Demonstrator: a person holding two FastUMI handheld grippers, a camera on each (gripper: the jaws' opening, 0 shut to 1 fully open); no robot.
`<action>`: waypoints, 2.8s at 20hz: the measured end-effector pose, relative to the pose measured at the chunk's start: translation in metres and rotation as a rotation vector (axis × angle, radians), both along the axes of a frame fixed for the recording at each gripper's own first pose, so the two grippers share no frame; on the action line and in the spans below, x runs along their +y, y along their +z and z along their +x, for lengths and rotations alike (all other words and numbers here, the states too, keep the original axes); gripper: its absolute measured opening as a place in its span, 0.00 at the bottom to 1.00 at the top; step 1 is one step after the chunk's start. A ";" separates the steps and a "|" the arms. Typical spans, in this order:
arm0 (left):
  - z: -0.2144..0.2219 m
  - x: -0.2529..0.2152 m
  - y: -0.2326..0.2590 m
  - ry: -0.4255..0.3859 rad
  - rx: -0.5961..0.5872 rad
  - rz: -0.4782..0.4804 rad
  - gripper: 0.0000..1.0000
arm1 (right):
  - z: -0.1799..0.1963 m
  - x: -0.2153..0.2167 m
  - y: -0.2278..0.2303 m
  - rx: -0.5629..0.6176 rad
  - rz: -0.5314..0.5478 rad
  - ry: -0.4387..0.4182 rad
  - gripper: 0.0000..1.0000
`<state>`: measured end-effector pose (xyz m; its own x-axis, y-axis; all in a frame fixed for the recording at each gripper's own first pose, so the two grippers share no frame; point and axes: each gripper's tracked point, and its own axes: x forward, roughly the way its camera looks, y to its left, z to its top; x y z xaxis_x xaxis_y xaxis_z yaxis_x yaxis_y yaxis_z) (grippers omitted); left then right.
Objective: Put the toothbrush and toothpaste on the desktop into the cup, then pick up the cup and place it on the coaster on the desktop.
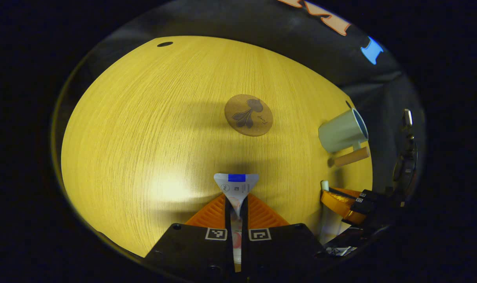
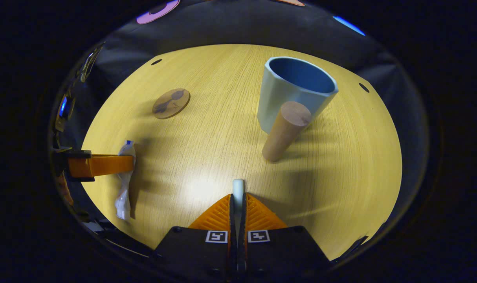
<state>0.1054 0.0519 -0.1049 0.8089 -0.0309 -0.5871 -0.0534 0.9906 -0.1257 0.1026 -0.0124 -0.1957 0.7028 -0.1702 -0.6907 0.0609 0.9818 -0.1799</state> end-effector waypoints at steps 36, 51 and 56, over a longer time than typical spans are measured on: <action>0.063 -0.177 0.237 -0.374 -0.693 -0.088 0.04 | 0.141 -0.054 0.246 -0.888 0.237 0.205 0.03; 0.094 -0.226 0.225 -0.452 -0.735 -0.147 0.04 | 0.102 -0.132 0.245 -0.993 0.382 -0.053 0.95; 0.103 -0.240 0.219 -0.443 -0.770 -0.208 0.04 | 0.067 -0.180 0.250 -1.036 0.390 -0.155 0.95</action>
<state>0.2084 -0.1880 0.1140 0.8636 -0.4772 0.1626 0.4994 0.8538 -0.1470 0.1699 -0.1924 0.0540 0.9599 -0.2051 0.1912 0.1293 0.9288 0.3474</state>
